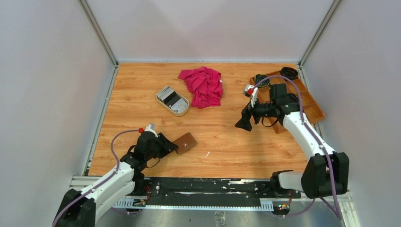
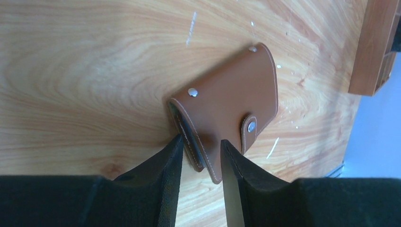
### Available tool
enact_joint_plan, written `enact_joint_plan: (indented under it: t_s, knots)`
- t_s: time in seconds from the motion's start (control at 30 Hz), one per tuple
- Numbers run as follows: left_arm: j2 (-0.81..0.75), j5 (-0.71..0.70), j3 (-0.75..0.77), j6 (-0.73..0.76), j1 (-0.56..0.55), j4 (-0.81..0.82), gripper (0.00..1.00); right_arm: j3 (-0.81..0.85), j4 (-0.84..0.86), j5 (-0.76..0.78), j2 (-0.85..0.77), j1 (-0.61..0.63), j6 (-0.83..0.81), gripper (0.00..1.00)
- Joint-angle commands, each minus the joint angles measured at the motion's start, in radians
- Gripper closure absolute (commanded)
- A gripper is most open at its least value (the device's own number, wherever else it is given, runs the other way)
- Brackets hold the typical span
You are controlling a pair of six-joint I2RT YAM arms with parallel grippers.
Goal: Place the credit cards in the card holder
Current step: Open the card holder at the center of the board.
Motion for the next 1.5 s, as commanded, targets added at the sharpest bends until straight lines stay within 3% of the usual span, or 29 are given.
enact_joint_plan:
  t_s: [0.0,0.2,0.4,0.63,0.9,1.07,1.13,1.3,1.47]
  knots:
    - [-0.008,-0.003,0.005,-0.031,-0.066,-0.006,0.62,-0.014,-0.038,-0.053,0.052,0.082,0.002,0.00]
    - [0.031,-0.016,0.036,-0.021,-0.157,0.038,0.57,0.002,-0.060,-0.055,0.120,0.164,0.002,0.01]
    - [0.024,0.042,0.073,0.138,-0.164,-0.002,0.54,0.008,-0.075,-0.037,0.125,0.174,-0.018,0.01]
    - [-0.059,-0.032,0.241,0.372,-0.165,-0.351,0.37,0.011,-0.090,-0.030,0.126,0.173,-0.044,0.01]
    - [0.034,-0.033,0.278,0.468,-0.164,-0.236,0.21,0.013,-0.105,-0.033,0.124,0.173,-0.066,0.01]
    - [0.148,-0.198,0.345,0.573,-0.162,-0.250,0.00,0.013,-0.111,-0.031,0.122,0.173,-0.077,0.01]
    - [0.160,-0.248,0.352,0.597,-0.161,-0.254,0.00,0.013,-0.110,-0.029,0.118,0.173,-0.080,0.01]
    - [0.193,-0.128,0.294,0.606,-0.156,-0.090,0.00,0.014,-0.117,-0.031,0.123,0.173,-0.090,0.01]
    - [0.319,-0.067,0.320,0.641,-0.156,-0.096,0.10,0.016,-0.122,-0.039,0.123,0.173,-0.094,0.01]
